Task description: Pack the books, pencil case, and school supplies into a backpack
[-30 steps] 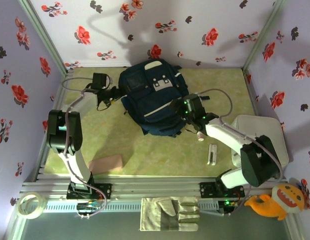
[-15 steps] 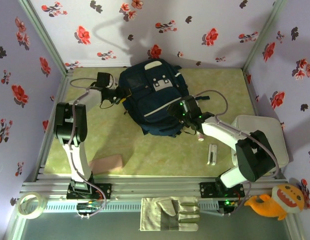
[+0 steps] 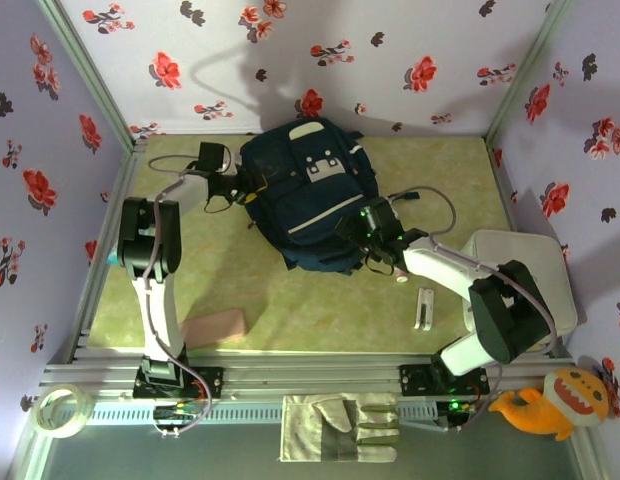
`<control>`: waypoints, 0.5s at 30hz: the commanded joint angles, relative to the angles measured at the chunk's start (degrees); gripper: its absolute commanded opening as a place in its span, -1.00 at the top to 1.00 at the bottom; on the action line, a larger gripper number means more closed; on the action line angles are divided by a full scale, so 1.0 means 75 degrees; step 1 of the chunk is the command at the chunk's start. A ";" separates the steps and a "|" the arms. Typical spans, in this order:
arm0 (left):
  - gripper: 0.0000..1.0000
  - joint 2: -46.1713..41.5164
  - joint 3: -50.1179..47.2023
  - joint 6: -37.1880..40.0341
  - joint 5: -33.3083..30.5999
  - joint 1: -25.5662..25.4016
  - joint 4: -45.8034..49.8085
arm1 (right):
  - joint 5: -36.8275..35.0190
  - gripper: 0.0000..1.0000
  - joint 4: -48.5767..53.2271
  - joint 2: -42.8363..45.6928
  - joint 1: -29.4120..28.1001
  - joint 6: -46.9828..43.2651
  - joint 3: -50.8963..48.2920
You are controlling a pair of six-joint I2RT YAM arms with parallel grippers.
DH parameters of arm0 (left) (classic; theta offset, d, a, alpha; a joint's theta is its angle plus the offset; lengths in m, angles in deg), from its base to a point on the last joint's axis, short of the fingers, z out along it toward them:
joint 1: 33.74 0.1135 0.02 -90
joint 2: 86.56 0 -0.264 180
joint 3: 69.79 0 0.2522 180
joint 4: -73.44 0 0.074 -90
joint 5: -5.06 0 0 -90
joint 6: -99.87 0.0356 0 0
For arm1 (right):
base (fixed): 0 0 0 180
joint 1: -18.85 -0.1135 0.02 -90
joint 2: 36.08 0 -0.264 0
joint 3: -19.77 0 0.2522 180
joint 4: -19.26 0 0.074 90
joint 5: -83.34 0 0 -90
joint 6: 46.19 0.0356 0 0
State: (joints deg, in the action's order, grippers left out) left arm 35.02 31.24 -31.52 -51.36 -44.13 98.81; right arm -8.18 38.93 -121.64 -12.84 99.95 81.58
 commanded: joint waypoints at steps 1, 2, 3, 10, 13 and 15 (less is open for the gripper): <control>0.26 0.0288 0.0400 -0.0268 0.0315 -0.0064 -0.0207 | -0.0051 -0.61 -0.0089 -0.0274 -0.0065 0.0112 -0.0141; 0.36 0.0311 0.0434 -0.0294 0.0321 -0.0070 -0.0208 | -0.0044 -0.60 -0.0127 -0.0366 -0.0065 0.0077 -0.0123; 0.45 0.0325 0.0447 -0.0329 0.0315 -0.0073 -0.0219 | -0.0038 -0.60 -0.0164 -0.0456 -0.0065 0.0014 -0.0094; 0.99 -0.0356 -0.0402 -0.0750 0.0188 0.0128 -0.0625 | -0.0340 -0.53 -0.0088 -0.1249 0.0075 -0.0910 0.0654; 1.00 -0.1131 -0.1354 -0.0993 0.0011 0.0323 -0.0976 | -0.0299 -0.51 0.0018 -0.1721 0.0208 -0.1385 0.1274; 1.00 -0.1710 -0.2029 -0.1267 -0.0076 0.0384 -0.1262 | -0.0255 -0.50 0.0087 -0.2080 0.0306 -0.1734 0.1814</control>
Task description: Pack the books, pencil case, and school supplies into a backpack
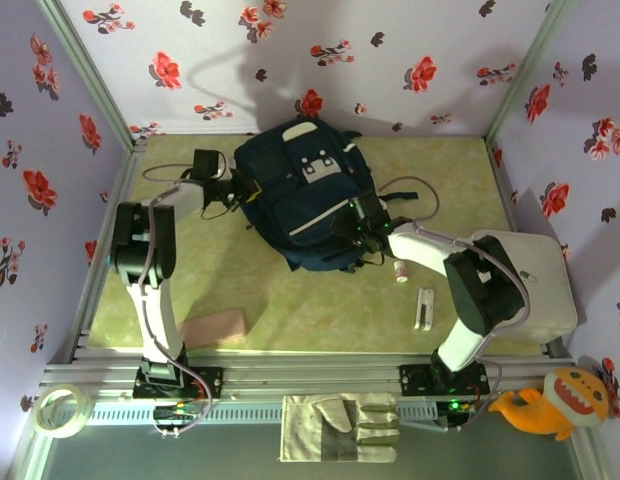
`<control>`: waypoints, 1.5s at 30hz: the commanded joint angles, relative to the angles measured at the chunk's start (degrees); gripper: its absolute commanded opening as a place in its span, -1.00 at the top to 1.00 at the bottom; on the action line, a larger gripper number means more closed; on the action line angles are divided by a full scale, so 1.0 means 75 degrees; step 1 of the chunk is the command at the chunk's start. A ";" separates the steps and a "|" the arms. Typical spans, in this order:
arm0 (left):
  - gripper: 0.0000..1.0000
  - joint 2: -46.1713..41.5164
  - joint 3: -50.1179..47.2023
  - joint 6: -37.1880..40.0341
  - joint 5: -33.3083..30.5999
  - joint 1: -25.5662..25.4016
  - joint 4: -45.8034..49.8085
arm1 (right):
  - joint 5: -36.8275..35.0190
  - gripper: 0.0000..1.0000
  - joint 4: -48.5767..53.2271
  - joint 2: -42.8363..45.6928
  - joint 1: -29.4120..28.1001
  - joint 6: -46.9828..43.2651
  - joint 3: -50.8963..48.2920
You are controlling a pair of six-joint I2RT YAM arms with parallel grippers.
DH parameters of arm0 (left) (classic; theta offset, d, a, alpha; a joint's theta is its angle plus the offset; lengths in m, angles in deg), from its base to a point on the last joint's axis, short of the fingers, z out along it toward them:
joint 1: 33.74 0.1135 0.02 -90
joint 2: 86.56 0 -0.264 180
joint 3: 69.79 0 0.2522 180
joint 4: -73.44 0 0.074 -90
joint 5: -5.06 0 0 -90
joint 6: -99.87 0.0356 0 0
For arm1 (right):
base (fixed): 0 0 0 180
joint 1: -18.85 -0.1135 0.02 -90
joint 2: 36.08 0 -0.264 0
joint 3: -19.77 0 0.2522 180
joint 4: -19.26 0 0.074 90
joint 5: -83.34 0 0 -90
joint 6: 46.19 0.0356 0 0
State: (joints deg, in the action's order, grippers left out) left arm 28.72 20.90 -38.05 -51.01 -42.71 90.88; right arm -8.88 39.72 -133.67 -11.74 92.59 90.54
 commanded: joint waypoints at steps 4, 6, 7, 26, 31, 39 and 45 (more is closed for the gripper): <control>1.00 -0.1850 -0.1719 -0.0916 -0.0152 0.0189 -0.0581 | -0.0094 -0.49 -0.0038 -0.1229 0.0376 -0.1354 0.1555; 1.00 -0.2305 -0.2170 -0.1216 -0.0177 0.0188 -0.0848 | 0.0073 -0.49 -0.0154 -0.1628 0.0495 -0.1564 0.2095; 1.00 -0.2471 -0.2343 -0.1355 -0.0200 0.0174 -0.0975 | 0.0151 -0.48 -0.0311 -0.1772 0.0531 -0.1623 0.2238; 1.00 -0.3059 -0.2858 -0.3064 -0.0748 -0.0723 -0.2206 | 0.1044 -0.46 -0.0545 -0.3311 0.1009 -0.2135 0.4756; 1.00 -0.3108 -0.2933 -0.3247 -0.1434 -0.0730 -0.2078 | -0.0329 -0.57 0.0660 -0.1698 0.1077 -0.2516 0.4016; 1.00 -0.2973 -0.2735 -0.3541 -0.1817 -0.0933 -0.2233 | -0.0678 -0.54 0.1607 0.0279 0.0195 -0.2765 0.2185; 1.00 -0.2845 -0.2539 -0.3583 -0.1888 -0.1135 -0.2481 | -0.0860 -0.36 0.0891 0.0789 -0.1458 -0.2498 0.1127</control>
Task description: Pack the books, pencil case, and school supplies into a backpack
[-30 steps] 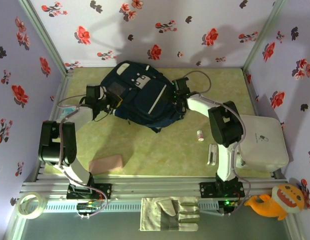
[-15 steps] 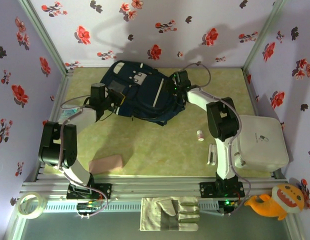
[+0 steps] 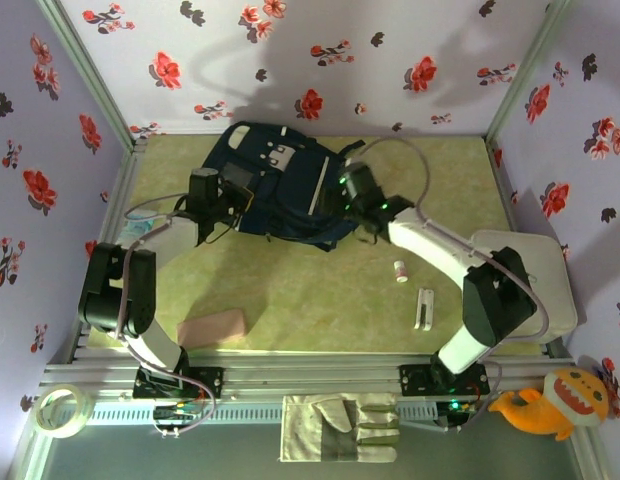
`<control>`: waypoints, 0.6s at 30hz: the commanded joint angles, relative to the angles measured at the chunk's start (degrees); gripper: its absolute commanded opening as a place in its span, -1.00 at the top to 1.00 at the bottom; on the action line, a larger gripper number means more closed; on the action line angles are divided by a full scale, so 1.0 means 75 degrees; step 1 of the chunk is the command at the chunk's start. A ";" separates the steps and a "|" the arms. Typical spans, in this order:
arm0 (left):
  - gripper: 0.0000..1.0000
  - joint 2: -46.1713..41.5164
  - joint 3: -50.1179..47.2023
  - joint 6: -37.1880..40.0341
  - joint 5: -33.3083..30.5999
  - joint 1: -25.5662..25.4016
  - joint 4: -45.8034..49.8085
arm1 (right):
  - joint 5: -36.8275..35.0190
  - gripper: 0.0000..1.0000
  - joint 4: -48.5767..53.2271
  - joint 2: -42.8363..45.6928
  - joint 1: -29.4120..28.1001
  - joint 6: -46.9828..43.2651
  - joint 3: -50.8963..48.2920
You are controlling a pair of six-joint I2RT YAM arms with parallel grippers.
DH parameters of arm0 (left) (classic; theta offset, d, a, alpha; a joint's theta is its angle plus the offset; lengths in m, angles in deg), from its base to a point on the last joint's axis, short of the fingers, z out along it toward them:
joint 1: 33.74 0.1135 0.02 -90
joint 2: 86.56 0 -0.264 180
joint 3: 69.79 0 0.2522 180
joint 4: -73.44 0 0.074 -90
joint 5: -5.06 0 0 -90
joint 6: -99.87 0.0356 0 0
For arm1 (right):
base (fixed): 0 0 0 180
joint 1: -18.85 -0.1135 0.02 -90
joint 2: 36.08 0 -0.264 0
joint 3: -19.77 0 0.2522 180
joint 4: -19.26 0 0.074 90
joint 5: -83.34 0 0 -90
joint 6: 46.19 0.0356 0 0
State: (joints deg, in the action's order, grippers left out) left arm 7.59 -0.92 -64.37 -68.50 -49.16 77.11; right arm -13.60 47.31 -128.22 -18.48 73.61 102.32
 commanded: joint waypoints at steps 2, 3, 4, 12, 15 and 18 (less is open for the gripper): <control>1.00 0.0019 0.0470 -0.0061 0.0444 -0.0316 -0.0636 | -0.0045 -0.28 -0.0817 -0.0115 -0.1114 0.0014 -0.0637; 1.00 0.0044 0.0512 -0.0085 0.0443 -0.0324 -0.0647 | -0.0019 -0.25 -0.0990 -0.0245 -0.1309 0.0028 -0.0609; 1.00 0.0048 0.0541 -0.0098 0.0441 -0.0362 -0.0657 | 0.0020 -0.21 -0.1142 -0.0439 -0.1510 0.0046 -0.0556; 1.00 0.0050 0.0725 -0.0145 0.0507 -0.0475 -0.0659 | -0.0015 0.09 -0.2499 -0.1954 -0.2012 0.0198 -0.0030; 1.00 0.0015 0.0745 -0.0133 0.0531 -0.0469 -0.0601 | -0.0084 0.18 -0.2776 -0.2444 -0.2031 0.0285 0.0279; 1.00 -0.0037 0.0783 -0.0098 0.0532 -0.0467 -0.0532 | -0.0293 0.26 -0.2742 -0.2744 -0.2027 0.0410 0.0559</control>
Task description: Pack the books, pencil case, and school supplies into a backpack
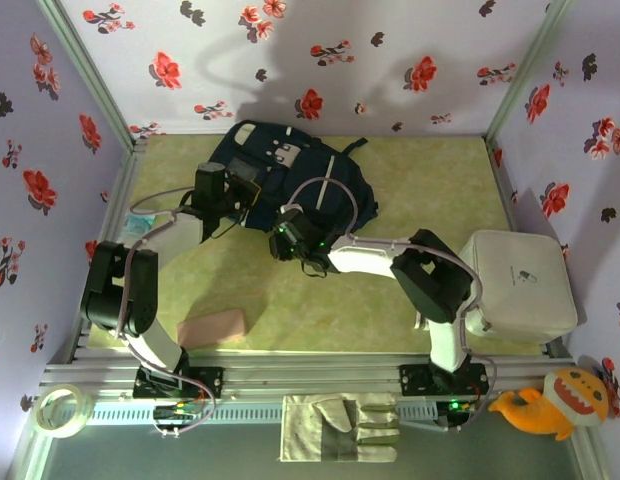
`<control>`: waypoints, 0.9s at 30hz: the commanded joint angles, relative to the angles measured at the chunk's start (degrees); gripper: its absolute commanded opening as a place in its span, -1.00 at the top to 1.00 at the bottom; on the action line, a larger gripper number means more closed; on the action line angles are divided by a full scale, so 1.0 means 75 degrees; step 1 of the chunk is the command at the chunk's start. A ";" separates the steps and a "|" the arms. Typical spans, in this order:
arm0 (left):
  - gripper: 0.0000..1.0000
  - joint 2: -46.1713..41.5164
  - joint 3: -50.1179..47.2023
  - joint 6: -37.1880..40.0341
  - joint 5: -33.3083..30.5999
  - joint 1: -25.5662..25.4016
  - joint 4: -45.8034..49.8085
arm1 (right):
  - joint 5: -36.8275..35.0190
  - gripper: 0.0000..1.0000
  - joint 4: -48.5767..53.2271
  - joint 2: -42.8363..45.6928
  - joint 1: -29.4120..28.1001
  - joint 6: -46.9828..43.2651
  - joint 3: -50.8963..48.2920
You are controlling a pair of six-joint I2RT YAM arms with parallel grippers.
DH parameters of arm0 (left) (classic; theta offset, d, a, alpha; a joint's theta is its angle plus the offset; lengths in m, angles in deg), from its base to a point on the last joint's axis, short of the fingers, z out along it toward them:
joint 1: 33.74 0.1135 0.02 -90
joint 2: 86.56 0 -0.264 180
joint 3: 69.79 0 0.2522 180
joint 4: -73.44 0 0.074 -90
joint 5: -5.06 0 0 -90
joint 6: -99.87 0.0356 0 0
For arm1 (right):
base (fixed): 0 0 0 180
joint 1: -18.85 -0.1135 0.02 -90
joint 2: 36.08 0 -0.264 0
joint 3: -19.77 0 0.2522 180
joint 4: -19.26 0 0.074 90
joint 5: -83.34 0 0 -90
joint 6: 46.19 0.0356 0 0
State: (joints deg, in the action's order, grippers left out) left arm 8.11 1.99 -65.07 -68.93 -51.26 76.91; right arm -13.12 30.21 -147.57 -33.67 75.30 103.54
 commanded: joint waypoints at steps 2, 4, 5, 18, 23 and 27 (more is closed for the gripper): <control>1.00 -0.0125 0.0409 0.0007 0.0596 -0.0189 -0.0483 | -0.0547 0.29 -0.0504 -0.0289 0.0010 0.0237 0.0465; 1.00 -0.0142 0.0406 -0.0005 0.0595 -0.0196 -0.0480 | -0.0702 0.34 -0.0413 -0.0401 0.0035 0.0270 0.0581; 1.00 -0.0143 0.0409 -0.0005 0.0594 -0.0198 -0.0480 | -0.0790 0.36 -0.0356 -0.0451 0.0040 0.0285 0.0647; 1.00 -0.0201 0.0315 -0.0108 0.0596 -0.0207 -0.0516 | -0.1215 0.55 -0.0054 -0.0904 0.0175 0.0273 0.1241; 1.00 -0.0213 0.0315 -0.0110 0.0596 -0.0208 -0.0516 | -0.1111 0.58 -0.0024 -0.1070 0.0211 0.0301 0.1400; 1.00 -0.0203 0.0315 -0.0101 0.0583 -0.0200 -0.0505 | -0.0983 0.67 -0.0025 -0.1102 0.0260 0.0391 0.1391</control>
State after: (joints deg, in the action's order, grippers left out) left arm 8.11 2.43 -65.29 -68.93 -51.26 76.89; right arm -19.79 30.32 -154.84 -32.44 77.46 112.13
